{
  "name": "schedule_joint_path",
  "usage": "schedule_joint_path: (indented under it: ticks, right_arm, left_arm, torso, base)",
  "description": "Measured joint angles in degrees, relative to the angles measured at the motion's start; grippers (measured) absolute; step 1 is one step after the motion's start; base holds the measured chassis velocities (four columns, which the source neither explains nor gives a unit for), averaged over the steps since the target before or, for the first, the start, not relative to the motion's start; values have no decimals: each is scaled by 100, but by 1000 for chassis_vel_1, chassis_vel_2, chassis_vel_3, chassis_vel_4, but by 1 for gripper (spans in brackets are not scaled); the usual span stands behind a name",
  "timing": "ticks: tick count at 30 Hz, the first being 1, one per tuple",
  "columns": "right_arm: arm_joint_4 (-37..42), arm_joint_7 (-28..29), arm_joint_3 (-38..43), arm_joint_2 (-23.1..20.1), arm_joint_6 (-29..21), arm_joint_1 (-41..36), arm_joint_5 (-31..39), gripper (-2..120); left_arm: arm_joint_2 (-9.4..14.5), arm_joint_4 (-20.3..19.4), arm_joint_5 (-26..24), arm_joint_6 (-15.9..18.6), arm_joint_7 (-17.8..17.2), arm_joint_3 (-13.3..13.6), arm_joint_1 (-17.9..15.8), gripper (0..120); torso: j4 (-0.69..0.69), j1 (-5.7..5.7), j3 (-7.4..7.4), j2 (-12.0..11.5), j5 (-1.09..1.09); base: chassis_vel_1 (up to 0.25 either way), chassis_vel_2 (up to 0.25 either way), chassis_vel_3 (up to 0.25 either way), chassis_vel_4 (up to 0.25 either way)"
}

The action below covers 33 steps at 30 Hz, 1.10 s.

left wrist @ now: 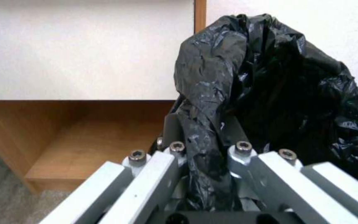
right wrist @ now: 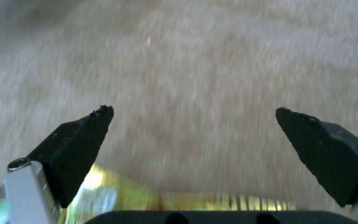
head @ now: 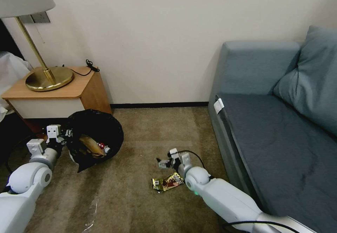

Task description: Pick up the trash bin, then pick up the garbage on the floor and place it into the trash bin.

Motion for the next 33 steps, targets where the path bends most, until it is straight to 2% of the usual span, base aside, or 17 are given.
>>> schedule_joint_path:
  ticks: [2,7,16,20,22,29,33]
  right_arm:
    - [204,-23,-130,-224,-24,-114,14,100]
    - [321,-160,-241,-385,-24,-199,-5,100]
    - [401,-389,-545,-430,-26,-106,-10,100]
    - [300,-517,-668,-289,-9,-43,-13,100]
    - [71,-628,-757,-49,64,2,-91,100]
    - [-427,-807,-821,401,222,16,-250,100]
    - [-701,-894,-812,541,373,-11,-352,100]
  left_arm:
    - [-9,-5,1,1,-9,-2,13,5]
    - [-51,4,25,2,-17,37,7,5]
    - [-77,77,40,7,-33,150,-72,5]
    - [-84,99,44,8,-33,162,-82,5]
    - [-98,110,44,9,-34,163,-85,5]
    - [-142,107,67,9,-23,123,-21,5]
    - [-154,119,78,6,-7,105,-17,5]
  torso:
    - [1,0,0,0,0]
    - [3,0,0,0,0]
    - [3,0,0,0,-1]
    - [3,0,0,0,0]
    - [3,0,0,0,-1]
    - [4,0,1,0,-1]
    - [3,0,1,0,0]
  base:
    - [0,0,0,0]
    - [0,0,0,0]
    - [0,0,0,0]
    - [0,0,0,0]
    - [0,0,0,0]
    - [0,0,0,0]
    - [0,0,0,0]
